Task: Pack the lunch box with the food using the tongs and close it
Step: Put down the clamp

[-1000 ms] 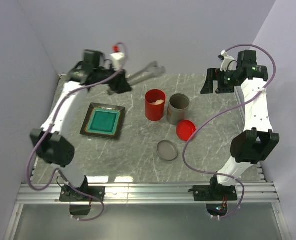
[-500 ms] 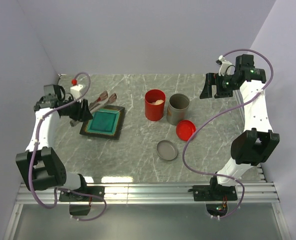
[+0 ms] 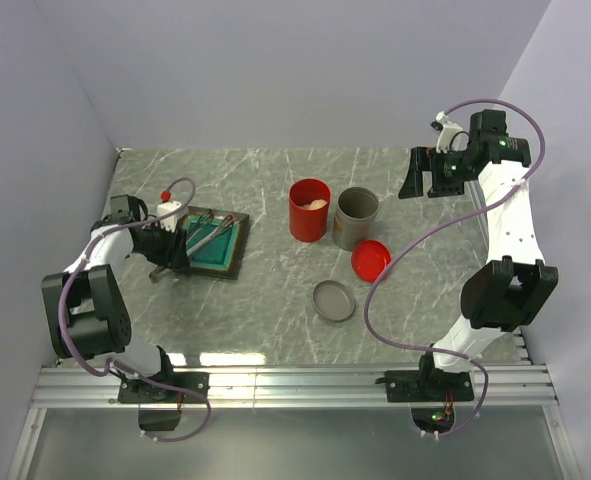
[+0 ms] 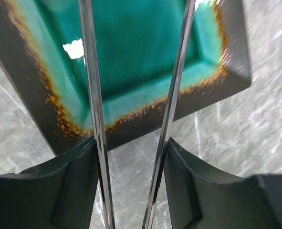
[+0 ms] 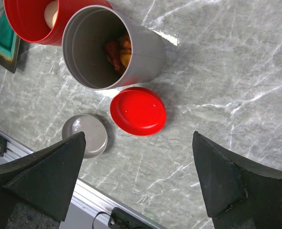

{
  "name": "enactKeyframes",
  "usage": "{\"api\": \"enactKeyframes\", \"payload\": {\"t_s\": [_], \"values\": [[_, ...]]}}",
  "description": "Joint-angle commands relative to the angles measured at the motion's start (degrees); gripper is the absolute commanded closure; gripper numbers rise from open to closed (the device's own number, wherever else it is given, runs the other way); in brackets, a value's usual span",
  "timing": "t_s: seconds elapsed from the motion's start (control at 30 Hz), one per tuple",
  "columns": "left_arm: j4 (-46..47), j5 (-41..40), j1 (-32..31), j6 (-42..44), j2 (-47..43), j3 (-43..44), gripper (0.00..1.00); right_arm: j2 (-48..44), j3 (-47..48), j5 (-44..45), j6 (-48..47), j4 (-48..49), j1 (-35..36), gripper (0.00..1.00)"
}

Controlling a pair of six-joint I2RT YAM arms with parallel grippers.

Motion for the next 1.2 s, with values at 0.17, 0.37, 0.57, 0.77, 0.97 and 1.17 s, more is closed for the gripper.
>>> {"api": "enactKeyframes", "payload": {"t_s": [0.17, 0.37, 0.57, 0.77, 0.97, 1.17], "values": [[1.91, -5.95, -0.84, 4.76, 0.1, -3.28, 0.35, -3.21, -0.64, -0.97, -0.3, 1.81, -0.34, 0.0], [0.77, -6.83, -1.81, 4.85, -1.31, -3.72, 0.14, -3.48, -0.91, -1.24, -0.39, 1.9, -0.34, 0.0], [-1.78, -5.61, -2.87, 4.23, -2.98, -1.1, 0.09, -4.27, -1.52, -0.98, -1.0, 1.9, -0.34, 0.0], [-9.51, -2.35, -2.69, 1.95, -8.68, 10.14, 0.01, -4.62, -1.61, -2.02, -1.27, 1.81, -0.34, 0.0], [-9.97, -1.03, -2.87, -7.26, -8.78, 23.41, 0.01, -5.32, -1.87, -3.7, -1.09, 2.86, -0.34, 0.0], [-5.66, -1.55, -4.62, -22.91, -5.45, 34.06, 0.01, -9.09, -6.97, -7.47, 0.13, 7.87, -0.25, 0.0]]}}
